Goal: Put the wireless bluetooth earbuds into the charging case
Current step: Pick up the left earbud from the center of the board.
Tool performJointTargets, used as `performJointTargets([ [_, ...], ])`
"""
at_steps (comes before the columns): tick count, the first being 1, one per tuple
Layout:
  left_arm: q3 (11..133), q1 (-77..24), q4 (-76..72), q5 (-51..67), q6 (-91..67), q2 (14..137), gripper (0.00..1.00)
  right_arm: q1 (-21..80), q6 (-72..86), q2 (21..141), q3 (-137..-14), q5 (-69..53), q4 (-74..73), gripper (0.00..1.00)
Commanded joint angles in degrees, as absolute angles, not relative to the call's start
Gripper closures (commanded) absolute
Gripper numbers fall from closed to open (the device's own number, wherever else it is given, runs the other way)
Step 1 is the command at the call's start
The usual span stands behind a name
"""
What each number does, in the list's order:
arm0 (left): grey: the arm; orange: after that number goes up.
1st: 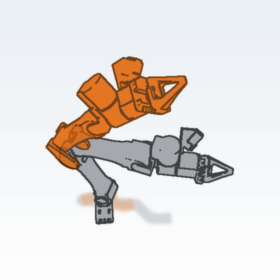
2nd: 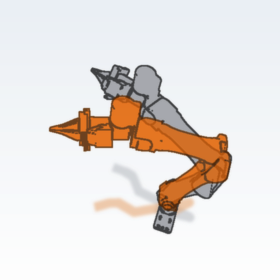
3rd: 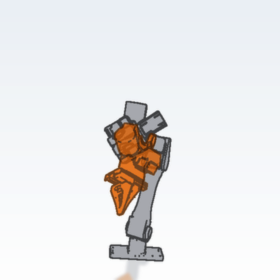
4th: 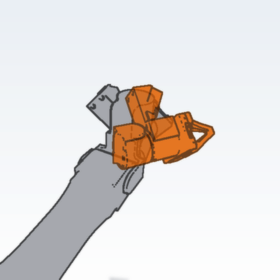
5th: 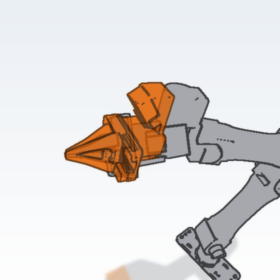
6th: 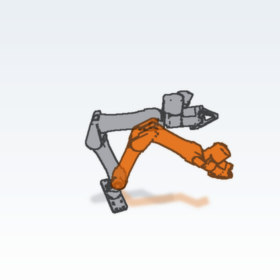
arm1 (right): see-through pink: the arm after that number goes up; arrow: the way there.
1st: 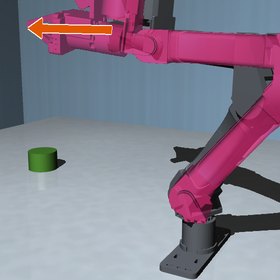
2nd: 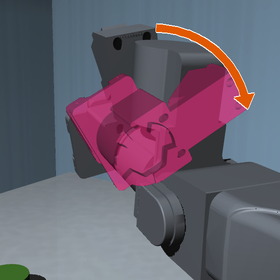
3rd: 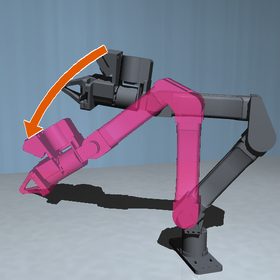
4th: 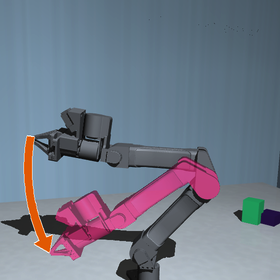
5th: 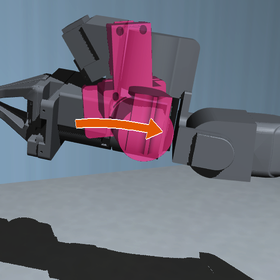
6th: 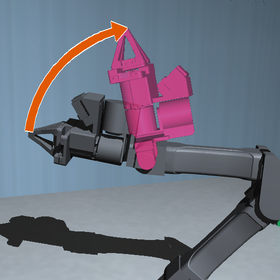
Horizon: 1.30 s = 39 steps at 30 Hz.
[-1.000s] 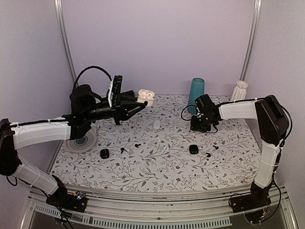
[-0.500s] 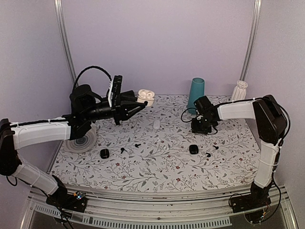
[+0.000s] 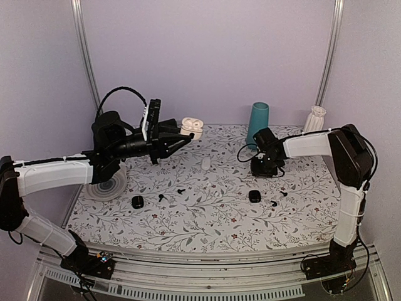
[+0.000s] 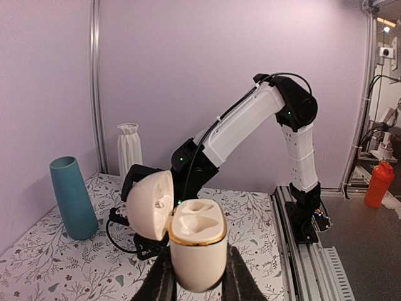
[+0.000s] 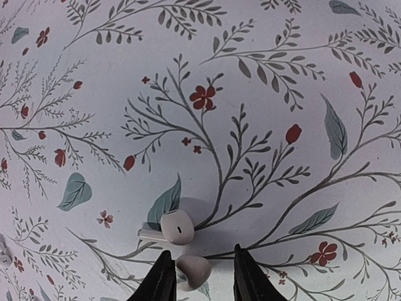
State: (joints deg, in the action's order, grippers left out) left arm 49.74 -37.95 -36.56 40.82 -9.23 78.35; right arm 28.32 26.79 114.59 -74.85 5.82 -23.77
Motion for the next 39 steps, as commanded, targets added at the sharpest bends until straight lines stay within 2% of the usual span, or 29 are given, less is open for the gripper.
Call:
performJointTargets([
  [1, 50.0, -37.5, -37.4, 40.6, -9.0, 77.9, 1.00, 29.4, 25.5, 116.1, -77.7, 8.1, -25.8, 0.68],
  [19, 50.6, -37.5, -37.3, 40.8, -8.7, 78.4, 1.00, 30.1, 24.5, 117.4, -78.8, 10.3, -27.9, 0.68],
  [27, 50.7, -37.5, -36.9, 40.7, -8.5, 78.2, 1.00, 30.0, 24.7, 117.9, -78.8, 8.8, -27.4, 0.61],
  [39, 50.4, -37.5, -36.7, 40.5, -8.3, 77.9, 1.00, 29.3, 24.0, 116.7, -78.4, 8.5, -28.8, 0.60],
])
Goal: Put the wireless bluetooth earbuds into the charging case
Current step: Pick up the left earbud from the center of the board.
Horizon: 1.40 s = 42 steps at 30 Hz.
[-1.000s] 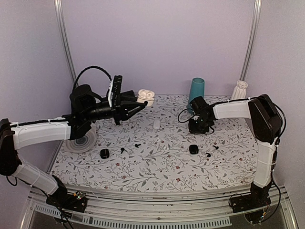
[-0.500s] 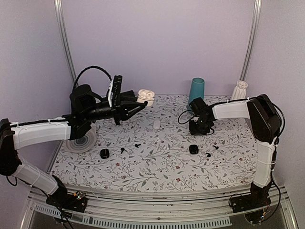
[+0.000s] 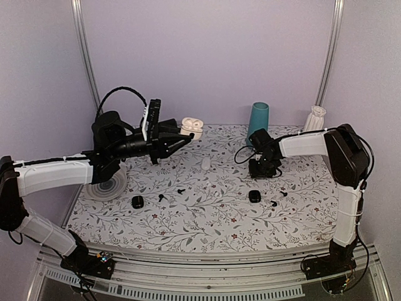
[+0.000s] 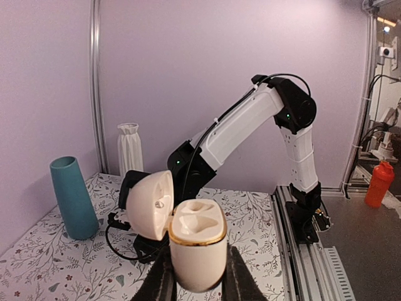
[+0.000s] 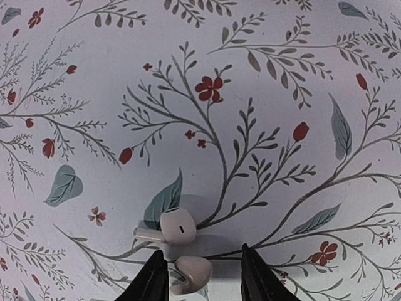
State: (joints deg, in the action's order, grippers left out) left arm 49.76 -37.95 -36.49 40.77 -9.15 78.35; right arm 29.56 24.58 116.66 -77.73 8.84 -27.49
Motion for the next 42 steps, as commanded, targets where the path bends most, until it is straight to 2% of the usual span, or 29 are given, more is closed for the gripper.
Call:
performJointTargets([
  [1, 50.3, -37.5, -36.8, 40.5, -8.3, 77.9, 1.00, 29.3, 23.8, 116.6, -78.2, 8.5, -28.9, 0.60],
  [21, 50.7, -37.5, -37.2, 40.8, -8.8, 78.6, 1.00, 27.5, 21.7, 113.0, -72.9, 8.3, -28.9, 0.58],
  [37, 51.0, -37.4, -37.2, 41.1, -9.1, 79.0, 1.00, 27.4, 25.1, 116.2, -78.6, 3.8, -29.2, 0.60],
  [42, 50.9, -37.5, -37.1, 41.0, -8.9, 78.8, 1.00, 27.3, 27.1, 117.1, -79.2, 6.1, -30.0, 0.63],
])
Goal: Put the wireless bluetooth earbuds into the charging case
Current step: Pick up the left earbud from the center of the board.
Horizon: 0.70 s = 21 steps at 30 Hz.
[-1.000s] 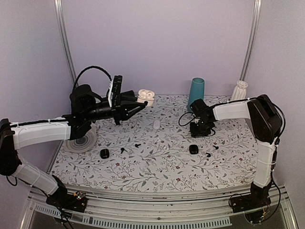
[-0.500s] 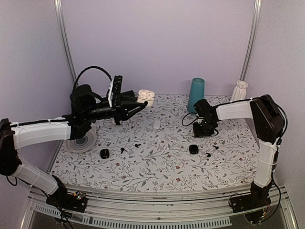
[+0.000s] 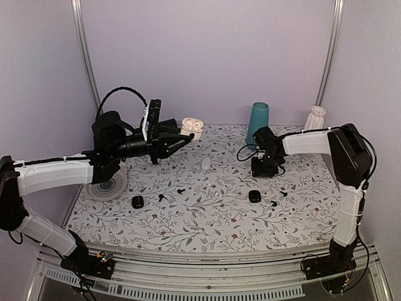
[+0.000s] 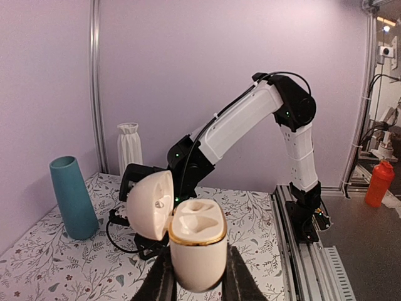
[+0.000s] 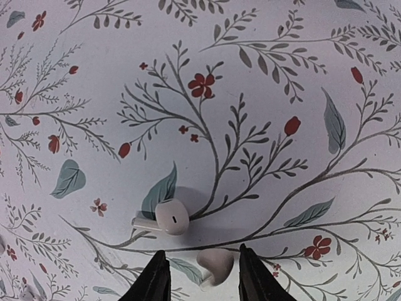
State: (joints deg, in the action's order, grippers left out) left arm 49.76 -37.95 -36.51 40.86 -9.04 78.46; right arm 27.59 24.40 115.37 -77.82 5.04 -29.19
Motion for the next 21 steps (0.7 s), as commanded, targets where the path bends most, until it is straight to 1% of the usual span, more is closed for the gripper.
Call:
performJointTargets([
  [1, 50.9, -37.4, -37.0, 40.9, -8.8, 78.8, 1.00, 27.3, 27.2, 117.2, -79.2, 6.4, -30.1, 0.63],
  [4, 50.8, -37.5, -37.0, 40.9, -8.7, 78.7, 1.00, 27.3, 27.7, 117.6, -79.2, 6.9, -30.4, 0.66],
  [11, 51.1, -37.5, -37.4, 41.3, -9.0, 79.3, 1.00, 27.3, 28.3, 118.8, -80.4, 7.9, -30.9, 0.67],
  [21, 51.0, -37.5, -37.2, 41.1, -8.7, 78.9, 1.00, 27.4, 27.6, 120.1, -81.8, 8.2, -31.8, 0.74],
])
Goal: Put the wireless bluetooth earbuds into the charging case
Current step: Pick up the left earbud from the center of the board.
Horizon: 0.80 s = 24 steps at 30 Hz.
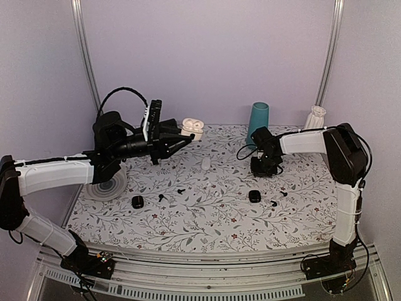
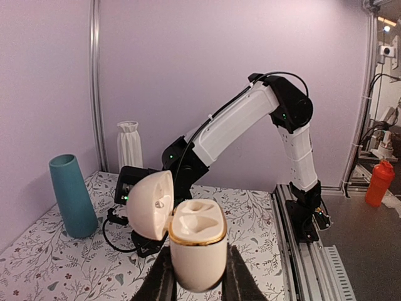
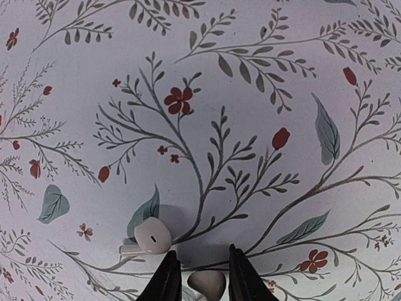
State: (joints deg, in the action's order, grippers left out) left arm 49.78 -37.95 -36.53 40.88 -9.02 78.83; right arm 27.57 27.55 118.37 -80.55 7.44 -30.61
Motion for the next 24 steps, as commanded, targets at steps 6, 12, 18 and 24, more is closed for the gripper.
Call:
performJointTargets([
  [6, 51.1, -37.5, -37.2, 41.1, -8.5, 78.8, 1.00, 28.3, 26.4, 120.7, -83.0, 7.9, -32.4, 0.75],
  [12, 51.2, -37.4, -37.1, 41.2, -8.5, 78.9, 1.00, 29.2, 25.5, 121.1, -83.9, 8.6, -33.4, 0.74],
  [18, 51.4, -37.5, -37.2, 41.3, -8.4, 79.2, 1.00, 29.4, 24.9, 119.9, -83.2, 9.2, -33.8, 0.72],
  [24, 51.4, -37.5, -37.3, 41.3, -8.5, 79.3, 1.00, 29.3, 23.9, 120.0, -82.8, 9.6, -34.0, 0.69],
])
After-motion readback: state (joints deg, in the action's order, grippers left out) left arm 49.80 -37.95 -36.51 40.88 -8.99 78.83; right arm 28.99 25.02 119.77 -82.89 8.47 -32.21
